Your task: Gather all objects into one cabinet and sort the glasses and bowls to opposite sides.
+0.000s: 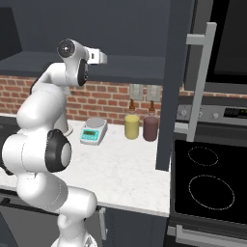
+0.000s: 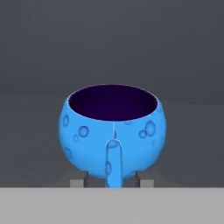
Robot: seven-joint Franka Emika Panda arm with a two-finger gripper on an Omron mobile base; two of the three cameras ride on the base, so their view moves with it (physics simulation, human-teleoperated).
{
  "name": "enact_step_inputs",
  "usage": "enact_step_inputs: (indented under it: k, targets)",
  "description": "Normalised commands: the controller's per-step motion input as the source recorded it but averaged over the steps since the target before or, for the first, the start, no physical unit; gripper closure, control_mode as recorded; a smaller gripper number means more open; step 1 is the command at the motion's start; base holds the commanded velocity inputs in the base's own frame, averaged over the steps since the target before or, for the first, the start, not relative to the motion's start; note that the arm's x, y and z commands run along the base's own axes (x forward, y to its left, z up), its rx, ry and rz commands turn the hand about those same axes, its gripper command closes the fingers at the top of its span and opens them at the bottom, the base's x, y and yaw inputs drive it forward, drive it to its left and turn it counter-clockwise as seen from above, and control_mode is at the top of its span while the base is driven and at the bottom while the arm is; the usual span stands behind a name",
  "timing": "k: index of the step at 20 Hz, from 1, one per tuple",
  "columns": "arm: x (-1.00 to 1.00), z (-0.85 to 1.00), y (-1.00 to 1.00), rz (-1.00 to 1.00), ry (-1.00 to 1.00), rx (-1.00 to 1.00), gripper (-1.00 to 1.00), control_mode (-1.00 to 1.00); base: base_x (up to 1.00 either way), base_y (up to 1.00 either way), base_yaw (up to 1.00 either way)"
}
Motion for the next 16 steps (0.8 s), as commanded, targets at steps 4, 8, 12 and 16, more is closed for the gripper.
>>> enact_step_inputs:
  k: [4, 8, 12, 16]
  targets:
    - [0.0, 0.0, 0.0, 0.0, 0.0, 0.0, 1.0, -1.0, 0.0, 0.0, 0.0]
    - [0.0, 0.0, 0.0, 0.0, 0.0, 0.0, 1.0, -1.0, 0.0, 0.0, 0.0]
    - [0.0, 0.0, 0.0, 0.0, 0.0, 0.0, 1.0, -1.0, 0.0, 0.0, 0.0]
    - [-0.21, 0.11, -0.01, 0.0, -0.08, 0.0, 1.0, -1.0, 0.0, 0.0, 0.0]
